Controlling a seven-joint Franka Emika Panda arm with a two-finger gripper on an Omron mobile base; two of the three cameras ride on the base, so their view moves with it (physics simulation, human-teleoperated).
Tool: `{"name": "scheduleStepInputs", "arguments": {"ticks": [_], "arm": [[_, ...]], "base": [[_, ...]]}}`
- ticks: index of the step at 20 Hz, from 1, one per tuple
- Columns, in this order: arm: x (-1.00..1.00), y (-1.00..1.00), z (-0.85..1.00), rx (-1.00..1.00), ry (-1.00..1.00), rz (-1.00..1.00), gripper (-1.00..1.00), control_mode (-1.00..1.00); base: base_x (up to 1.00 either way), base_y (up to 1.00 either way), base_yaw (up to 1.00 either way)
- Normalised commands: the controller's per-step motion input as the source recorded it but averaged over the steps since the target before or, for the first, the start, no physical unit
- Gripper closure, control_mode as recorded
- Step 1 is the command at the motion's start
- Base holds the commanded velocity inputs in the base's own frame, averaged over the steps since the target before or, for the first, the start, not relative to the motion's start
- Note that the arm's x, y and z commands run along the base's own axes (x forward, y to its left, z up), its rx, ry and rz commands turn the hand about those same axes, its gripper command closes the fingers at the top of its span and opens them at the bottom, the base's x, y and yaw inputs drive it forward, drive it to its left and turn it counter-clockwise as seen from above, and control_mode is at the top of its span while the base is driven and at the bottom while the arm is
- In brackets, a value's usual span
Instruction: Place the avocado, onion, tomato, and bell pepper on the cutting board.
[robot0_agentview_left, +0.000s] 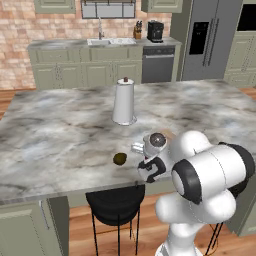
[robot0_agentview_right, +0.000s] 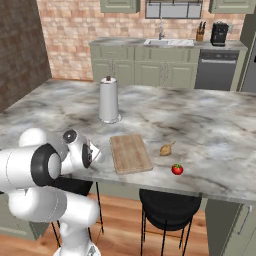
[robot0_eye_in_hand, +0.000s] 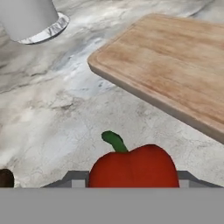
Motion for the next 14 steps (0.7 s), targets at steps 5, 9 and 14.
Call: {"name": "scheduleStepInputs", "arguments": {"ticks": [5, 9, 14], "arm": [[-0.03, -0.09, 0.74, 0.08, -0.09, -0.02, 1.0, -1.0], [-0.04, -0.16, 0.82, 0.11, -0.01, -0.02, 1.0, -1.0], [0.0, -0.15, 0.78, 0.1, 0.0, -0.03, 1.0, -1.0]], "base": [[0.0, 0.0, 0.0], [0.0, 0.0, 0.0], [0.0, 0.0, 0.0]]}}
